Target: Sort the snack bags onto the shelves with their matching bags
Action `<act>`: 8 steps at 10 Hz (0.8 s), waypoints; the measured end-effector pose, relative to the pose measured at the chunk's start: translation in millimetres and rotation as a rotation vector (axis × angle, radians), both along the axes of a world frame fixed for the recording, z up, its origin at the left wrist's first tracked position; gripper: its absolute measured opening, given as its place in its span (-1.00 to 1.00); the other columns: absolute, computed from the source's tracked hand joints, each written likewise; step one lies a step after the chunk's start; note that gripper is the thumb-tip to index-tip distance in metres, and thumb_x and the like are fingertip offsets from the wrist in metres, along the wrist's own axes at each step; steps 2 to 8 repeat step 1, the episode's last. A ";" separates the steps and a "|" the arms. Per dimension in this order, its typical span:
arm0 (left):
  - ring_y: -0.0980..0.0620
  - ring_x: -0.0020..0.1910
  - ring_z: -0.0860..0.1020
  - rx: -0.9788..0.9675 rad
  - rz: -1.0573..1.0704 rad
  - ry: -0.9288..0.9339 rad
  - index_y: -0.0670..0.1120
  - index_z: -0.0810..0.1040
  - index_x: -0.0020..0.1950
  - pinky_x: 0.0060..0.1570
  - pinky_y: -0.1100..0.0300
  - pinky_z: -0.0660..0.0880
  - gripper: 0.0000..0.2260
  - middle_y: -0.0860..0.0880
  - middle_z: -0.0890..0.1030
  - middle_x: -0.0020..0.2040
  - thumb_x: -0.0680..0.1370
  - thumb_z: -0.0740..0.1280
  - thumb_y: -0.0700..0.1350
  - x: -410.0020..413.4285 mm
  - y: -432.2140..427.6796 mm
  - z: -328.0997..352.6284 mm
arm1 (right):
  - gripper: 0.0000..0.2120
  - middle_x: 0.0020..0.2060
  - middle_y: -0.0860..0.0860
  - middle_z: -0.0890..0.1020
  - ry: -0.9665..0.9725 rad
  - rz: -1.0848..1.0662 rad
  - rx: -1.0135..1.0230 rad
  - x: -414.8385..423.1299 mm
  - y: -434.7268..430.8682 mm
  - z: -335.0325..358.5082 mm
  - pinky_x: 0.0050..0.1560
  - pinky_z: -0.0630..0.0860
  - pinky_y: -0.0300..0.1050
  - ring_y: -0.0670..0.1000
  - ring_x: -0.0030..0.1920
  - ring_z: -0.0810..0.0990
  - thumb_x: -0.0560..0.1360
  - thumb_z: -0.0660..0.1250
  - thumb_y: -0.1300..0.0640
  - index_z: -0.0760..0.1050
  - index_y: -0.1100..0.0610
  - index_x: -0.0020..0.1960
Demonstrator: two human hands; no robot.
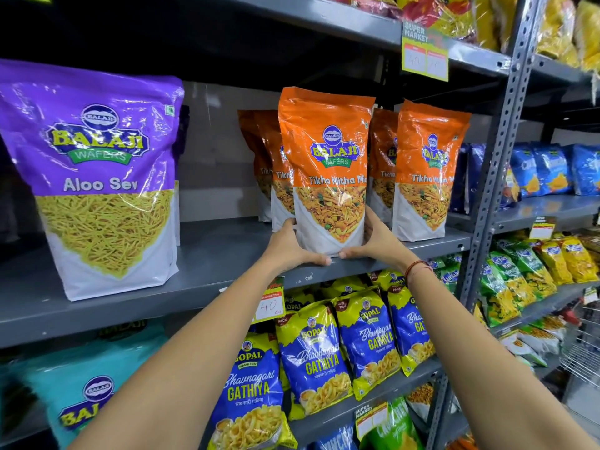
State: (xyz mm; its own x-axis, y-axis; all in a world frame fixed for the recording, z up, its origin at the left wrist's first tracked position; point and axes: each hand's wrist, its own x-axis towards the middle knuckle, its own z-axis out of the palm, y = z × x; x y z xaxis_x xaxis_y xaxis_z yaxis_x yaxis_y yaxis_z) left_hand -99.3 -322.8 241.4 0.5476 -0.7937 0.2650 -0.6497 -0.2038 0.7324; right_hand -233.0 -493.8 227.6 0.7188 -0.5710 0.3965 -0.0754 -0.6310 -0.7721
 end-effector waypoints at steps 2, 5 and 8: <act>-0.10 0.46 0.19 -0.109 0.033 -0.039 -0.08 0.01 0.50 0.34 0.01 0.27 0.04 -0.09 0.17 0.52 0.21 0.56 0.10 -5.8 12.4 1.7 | 0.27 0.49 0.01 0.27 -0.156 -0.096 -0.047 1.8 11.6 -7.2 0.47 0.25 0.16 0.03 0.46 0.27 -0.01 0.59 -0.31 0.02 -0.04 0.52; -0.10 0.46 0.19 -0.109 0.033 -0.039 -0.08 0.01 0.50 0.34 0.01 0.27 0.04 -0.09 0.17 0.52 0.21 0.56 0.10 -5.8 12.4 1.7 | 0.27 0.49 0.01 0.27 -0.156 -0.096 -0.047 1.8 11.6 -7.2 0.47 0.25 0.16 0.03 0.46 0.27 -0.01 0.59 -0.31 0.02 -0.04 0.52; -0.10 0.46 0.19 -0.109 0.033 -0.039 -0.08 0.01 0.50 0.34 0.01 0.27 0.04 -0.09 0.17 0.52 0.21 0.56 0.10 -5.8 12.4 1.7 | 0.27 0.49 0.01 0.27 -0.156 -0.096 -0.047 1.8 11.6 -7.2 0.47 0.25 0.16 0.03 0.46 0.27 -0.01 0.59 -0.31 0.02 -0.04 0.52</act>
